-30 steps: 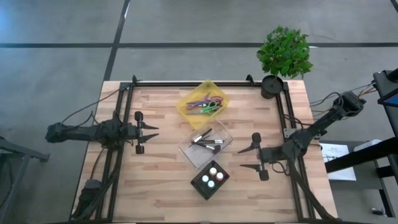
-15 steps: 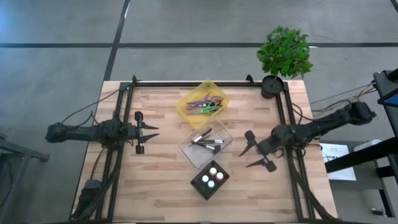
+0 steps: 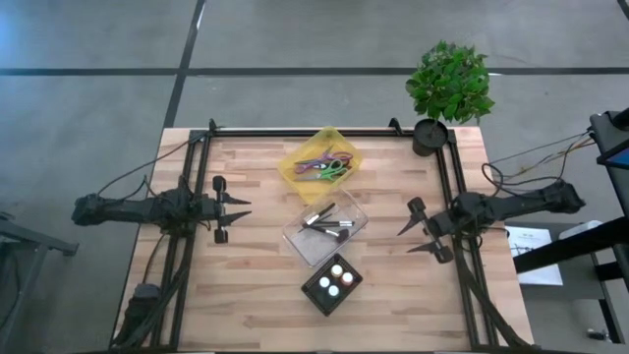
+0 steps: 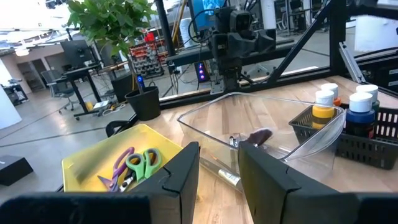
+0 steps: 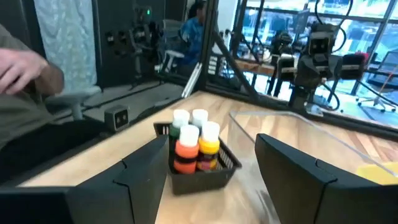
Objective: Pick & Place Paint Supplies
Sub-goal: Return to Home Position
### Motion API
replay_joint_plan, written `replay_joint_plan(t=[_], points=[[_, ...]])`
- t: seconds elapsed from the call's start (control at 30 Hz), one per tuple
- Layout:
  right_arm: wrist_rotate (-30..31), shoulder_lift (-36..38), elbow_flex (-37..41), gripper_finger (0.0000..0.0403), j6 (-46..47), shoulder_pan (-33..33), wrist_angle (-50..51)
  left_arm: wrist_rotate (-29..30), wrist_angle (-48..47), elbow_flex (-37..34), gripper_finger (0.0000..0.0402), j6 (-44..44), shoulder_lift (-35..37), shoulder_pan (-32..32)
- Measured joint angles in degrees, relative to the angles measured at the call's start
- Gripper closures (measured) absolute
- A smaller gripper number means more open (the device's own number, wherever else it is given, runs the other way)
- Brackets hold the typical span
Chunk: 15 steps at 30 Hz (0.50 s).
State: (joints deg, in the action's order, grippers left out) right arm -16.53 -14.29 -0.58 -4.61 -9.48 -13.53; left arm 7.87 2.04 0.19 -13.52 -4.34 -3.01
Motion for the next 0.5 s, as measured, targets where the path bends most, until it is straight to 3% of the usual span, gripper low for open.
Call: replay_joint_plan(t=[0.13,0.27,0.5], points=[[0.47,9.22,0.02,0.0164,-1.49,0.01,10.36,0.01,0.00,0.00,0.0283,0.00,0.00,0.00],[2.36,13.96,-0.05,0.0164,-0.77,-0.08,11.20,-0.01,0.00,0.00,0.0283,0.00,0.00,0.00],[4.68,11.74,-0.07,0.0164,-1.07,-0.06,11.51,0.00,0.00,0.00,0.0283,0.00,0.00,0.00]])
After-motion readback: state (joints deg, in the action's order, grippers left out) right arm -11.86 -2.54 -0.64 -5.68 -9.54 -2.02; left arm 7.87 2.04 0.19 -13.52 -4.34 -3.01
